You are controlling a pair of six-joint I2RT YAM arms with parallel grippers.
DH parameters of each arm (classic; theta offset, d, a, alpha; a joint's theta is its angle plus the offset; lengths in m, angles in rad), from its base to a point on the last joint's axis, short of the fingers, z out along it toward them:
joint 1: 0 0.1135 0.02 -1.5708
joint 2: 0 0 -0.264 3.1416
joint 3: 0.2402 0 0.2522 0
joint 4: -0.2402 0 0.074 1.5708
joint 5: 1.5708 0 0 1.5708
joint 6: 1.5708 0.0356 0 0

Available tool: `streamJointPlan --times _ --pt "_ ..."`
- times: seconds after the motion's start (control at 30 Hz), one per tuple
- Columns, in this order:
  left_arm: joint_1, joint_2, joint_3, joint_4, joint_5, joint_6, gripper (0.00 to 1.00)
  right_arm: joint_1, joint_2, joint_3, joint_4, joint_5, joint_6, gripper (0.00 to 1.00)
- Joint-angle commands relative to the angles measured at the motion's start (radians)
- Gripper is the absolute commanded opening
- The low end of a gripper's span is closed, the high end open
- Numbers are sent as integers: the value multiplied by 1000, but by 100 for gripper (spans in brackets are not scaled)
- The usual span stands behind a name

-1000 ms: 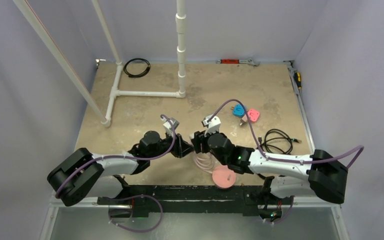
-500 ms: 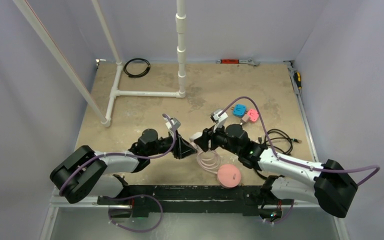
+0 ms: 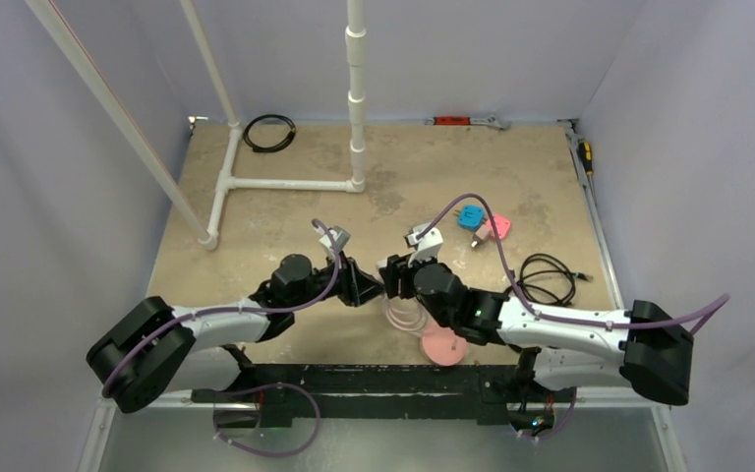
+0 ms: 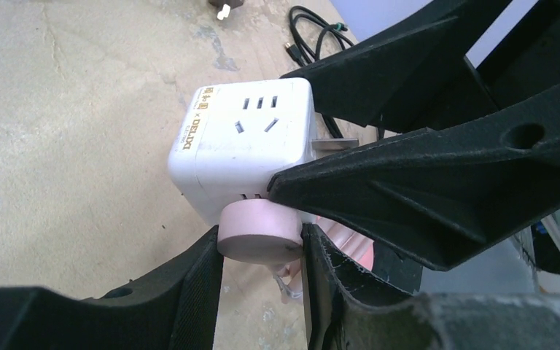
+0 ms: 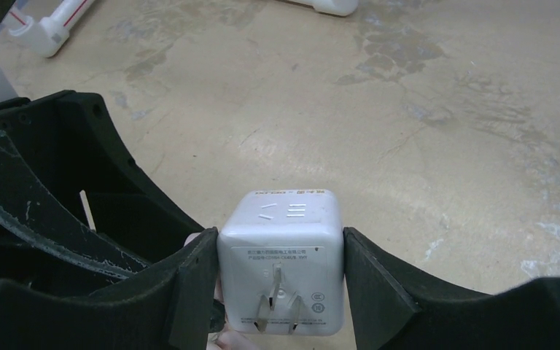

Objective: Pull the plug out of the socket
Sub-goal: Remove the plug from the socket.

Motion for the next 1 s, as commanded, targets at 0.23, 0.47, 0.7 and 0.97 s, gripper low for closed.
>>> streamJointPlan --times 0.23,0.47,0.7,0.97 --pt "-1 -22 -81 357 54 -87 77 16 -65 67 53 66 64 0" --pt "-3 -160 -88 204 74 36 96 -29 -64 97 25 33 43 0" --pt "-71 -189 -77 36 -28 152 99 -74 -67 137 -16 -26 80 0" --pt "-146 -73 -67 144 -199 133 91 -74 -76 125 -14 -51 104 0"
